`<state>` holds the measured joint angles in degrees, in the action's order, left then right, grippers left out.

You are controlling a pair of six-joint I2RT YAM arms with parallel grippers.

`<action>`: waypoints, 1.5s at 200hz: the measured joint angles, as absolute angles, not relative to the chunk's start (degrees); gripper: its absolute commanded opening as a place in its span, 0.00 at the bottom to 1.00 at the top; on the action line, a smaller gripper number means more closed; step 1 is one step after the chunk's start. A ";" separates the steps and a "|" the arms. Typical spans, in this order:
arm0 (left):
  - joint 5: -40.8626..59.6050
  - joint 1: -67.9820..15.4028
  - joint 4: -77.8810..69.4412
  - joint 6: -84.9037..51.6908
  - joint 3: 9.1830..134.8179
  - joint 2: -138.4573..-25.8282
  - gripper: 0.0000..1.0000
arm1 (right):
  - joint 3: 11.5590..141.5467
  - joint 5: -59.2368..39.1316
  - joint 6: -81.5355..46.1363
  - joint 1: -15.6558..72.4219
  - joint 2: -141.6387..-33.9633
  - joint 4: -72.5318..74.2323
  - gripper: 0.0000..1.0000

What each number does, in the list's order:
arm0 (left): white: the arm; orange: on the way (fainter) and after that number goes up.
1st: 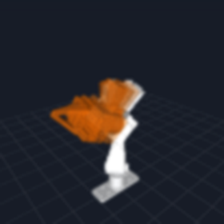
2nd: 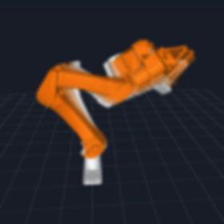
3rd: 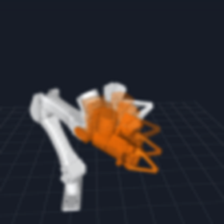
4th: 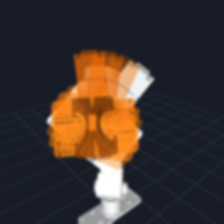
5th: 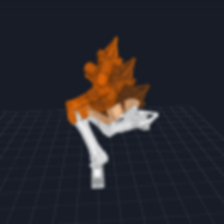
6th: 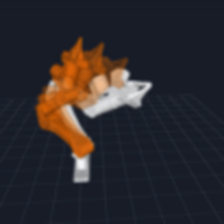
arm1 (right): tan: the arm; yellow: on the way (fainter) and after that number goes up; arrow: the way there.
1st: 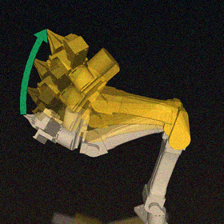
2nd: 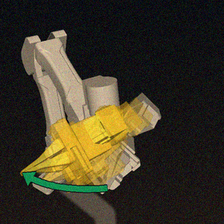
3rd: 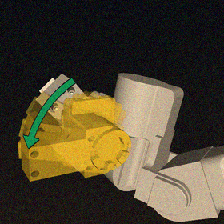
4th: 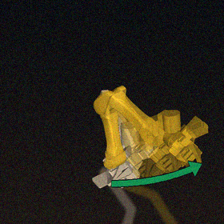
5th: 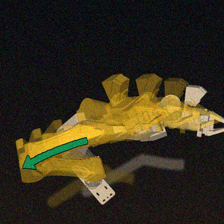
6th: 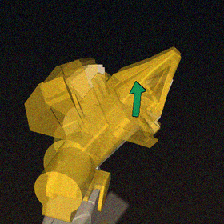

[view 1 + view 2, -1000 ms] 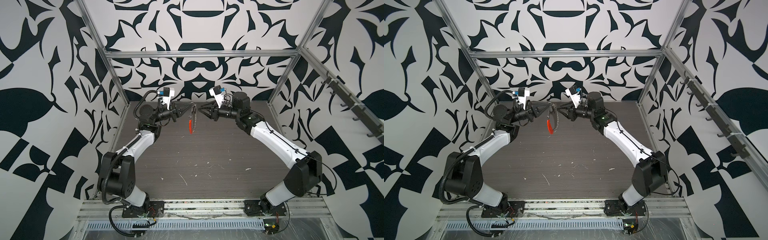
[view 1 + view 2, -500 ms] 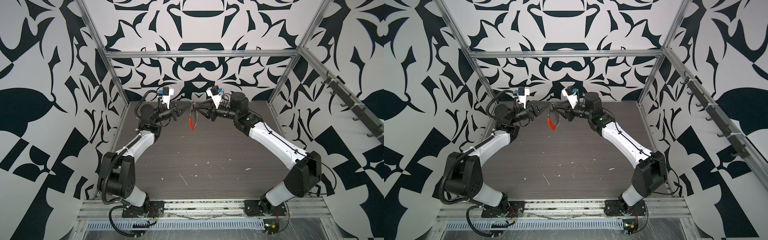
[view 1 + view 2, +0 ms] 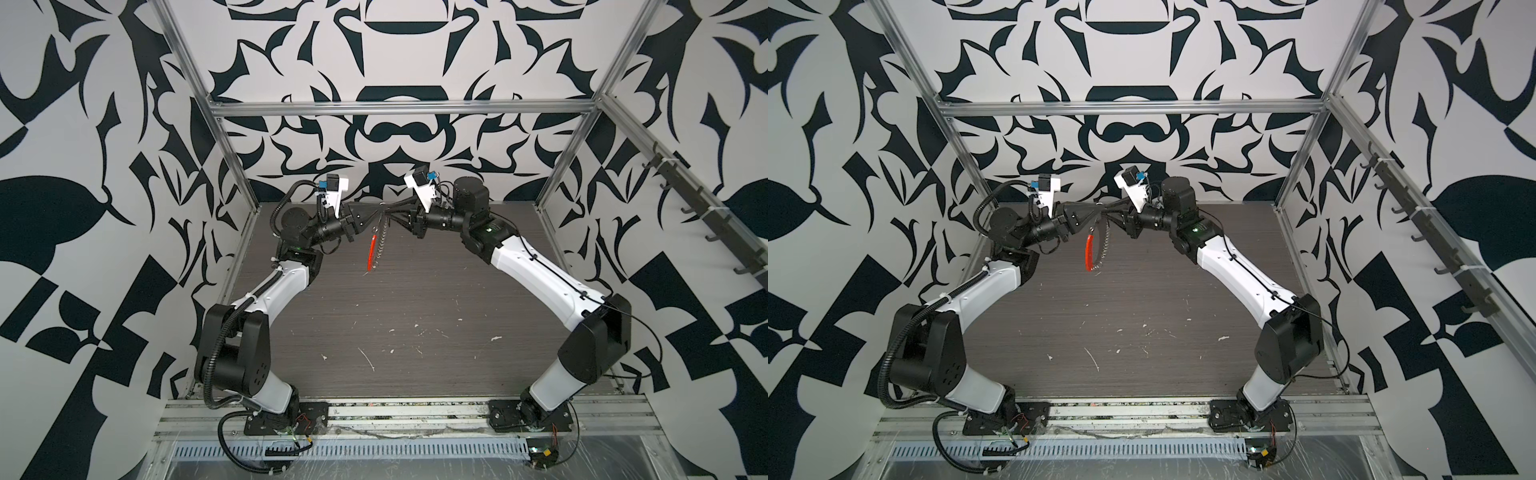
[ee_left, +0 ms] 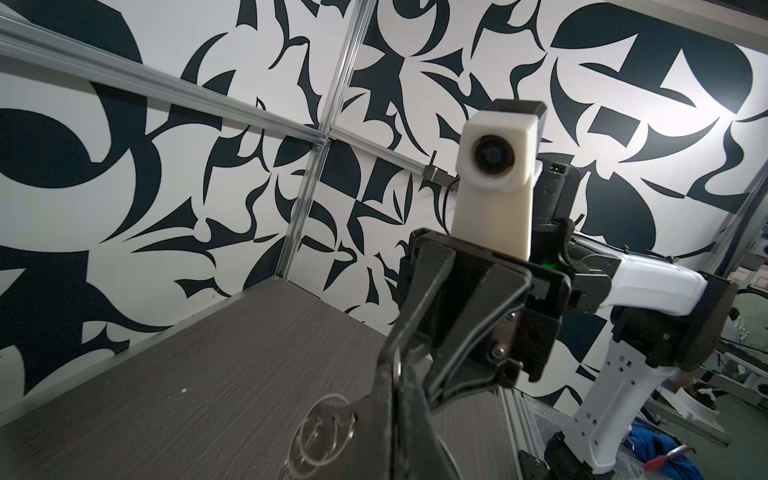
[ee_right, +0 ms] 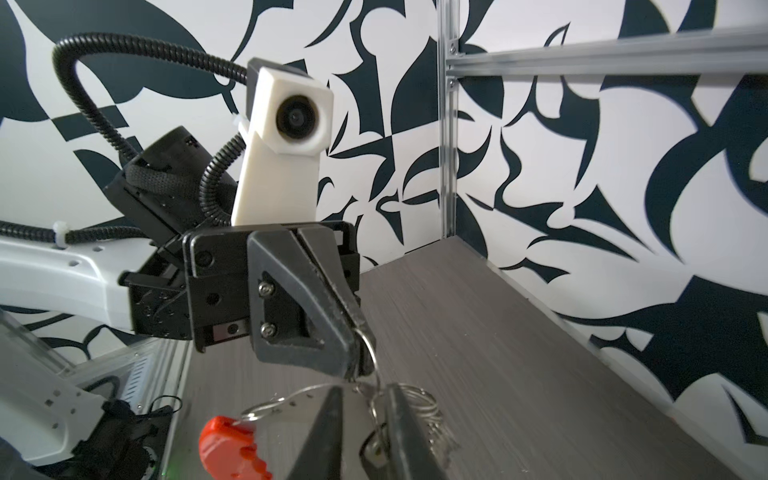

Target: Put the keys on the keyring

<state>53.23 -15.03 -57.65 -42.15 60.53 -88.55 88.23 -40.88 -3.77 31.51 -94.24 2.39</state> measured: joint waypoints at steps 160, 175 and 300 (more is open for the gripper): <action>50.92 -14.98 -60.93 -46.00 61.69 -89.54 0.00 | 87.50 -39.81 -4.99 34.79 -93.84 2.55 0.35; 50.94 -15.16 -61.01 -45.98 61.69 -89.54 0.00 | 86.11 -38.92 -4.43 34.85 -92.84 1.83 0.35; 51.86 -15.46 -61.82 -46.24 61.69 -89.54 0.00 | 82.52 -37.34 -13.10 29.45 -90.37 9.13 0.36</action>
<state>51.86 -15.46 -61.82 -46.24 61.69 -89.54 82.52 -37.34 -13.10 29.45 -90.37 9.13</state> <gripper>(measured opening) 0.045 0.364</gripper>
